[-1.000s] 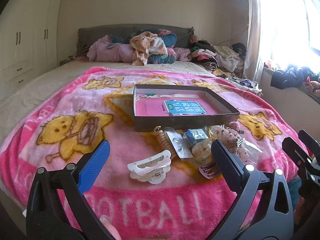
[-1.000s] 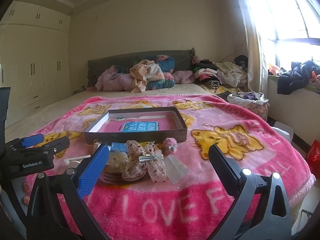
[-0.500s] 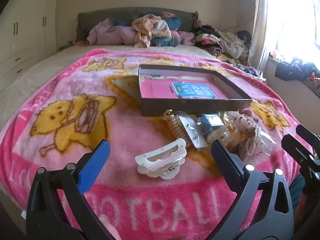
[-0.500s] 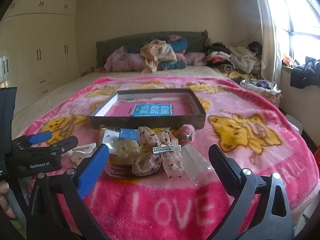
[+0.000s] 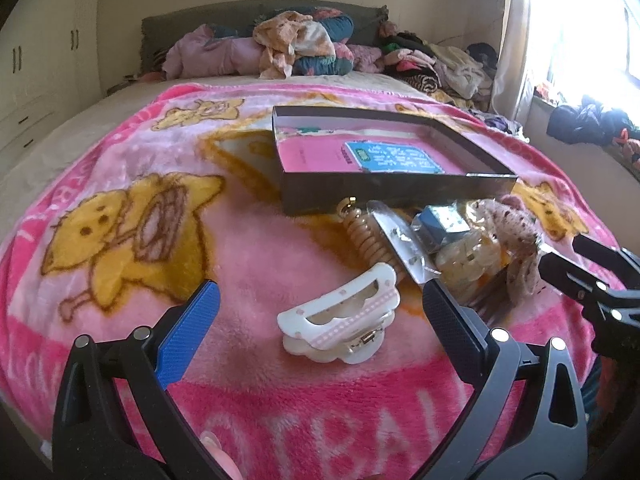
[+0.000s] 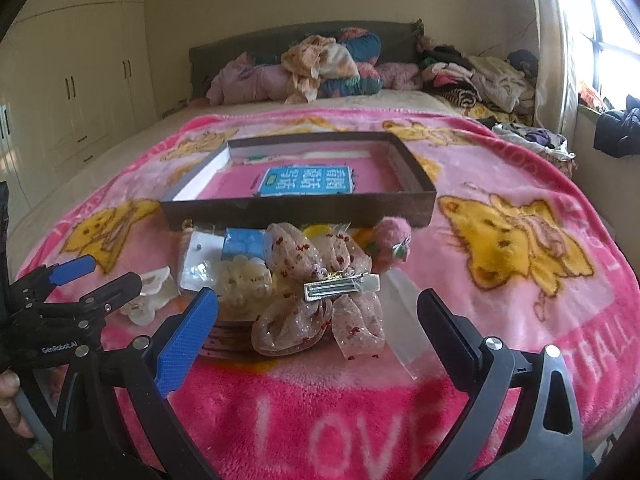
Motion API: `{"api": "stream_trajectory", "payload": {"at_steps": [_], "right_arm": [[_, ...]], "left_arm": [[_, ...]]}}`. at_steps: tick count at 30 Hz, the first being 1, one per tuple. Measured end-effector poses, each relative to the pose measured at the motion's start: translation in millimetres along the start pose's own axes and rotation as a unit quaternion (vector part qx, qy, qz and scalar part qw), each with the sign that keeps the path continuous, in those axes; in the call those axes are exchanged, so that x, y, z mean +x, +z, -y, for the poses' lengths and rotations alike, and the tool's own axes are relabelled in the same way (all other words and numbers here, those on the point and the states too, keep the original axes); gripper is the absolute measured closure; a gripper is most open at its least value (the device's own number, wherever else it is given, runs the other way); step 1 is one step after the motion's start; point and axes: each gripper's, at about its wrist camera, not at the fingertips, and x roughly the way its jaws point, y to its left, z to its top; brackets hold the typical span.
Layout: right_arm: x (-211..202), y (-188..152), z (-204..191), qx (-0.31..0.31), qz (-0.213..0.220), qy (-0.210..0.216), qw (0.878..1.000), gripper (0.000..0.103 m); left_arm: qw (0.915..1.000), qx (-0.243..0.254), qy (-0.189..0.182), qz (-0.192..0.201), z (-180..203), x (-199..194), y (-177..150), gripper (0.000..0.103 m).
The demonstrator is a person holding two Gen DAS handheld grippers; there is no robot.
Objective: Organize jewelry
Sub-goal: 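Reach the left tool to the white claw clip while the right tool reaches the bow clip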
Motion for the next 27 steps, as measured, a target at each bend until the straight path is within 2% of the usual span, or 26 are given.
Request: {"api": "stream_trajectory", "payload": {"at_steps": [8,10,13,14,18,20,24,27], "right_arm": [[24,5,7,0.013,-0.029,0.008,0.999,0.006],[29,6,10,0.018,-0.037,0.01,0.999,0.009],[35,5,15,0.024,-0.047,0.016,0.998,0.021],[36,4,16,0.026,-0.048,0.018,0.998,0.023],[36,1,20,0.031,-0.048,0.029,0.998,0.045],[34,-1,23,0.033,-0.043,0.032,0.998,0.053],[25,-2,28,0.042,-0.026,0.04,0.998,0.067],[16,-2,32,0.05,-0.012,0.041,0.998,0.07]], "left_arm": [[0.9994,0.008,-0.016,-0.029,1,17,-4,0.011],[0.9992,0.01,-0.02,-0.033,1,20,-6,0.011],[0.9986,0.009,-0.032,-0.04,2,24,-7,0.014],[0.9984,0.01,-0.036,-0.043,3,25,-8,0.02],[0.9979,0.022,-0.036,-0.049,8,28,-9,0.039],[0.998,0.027,-0.034,-0.046,10,28,-9,0.045],[0.9978,0.032,-0.036,-0.045,10,26,-8,0.045],[0.9979,0.029,-0.04,-0.043,10,24,-7,0.045]]}}
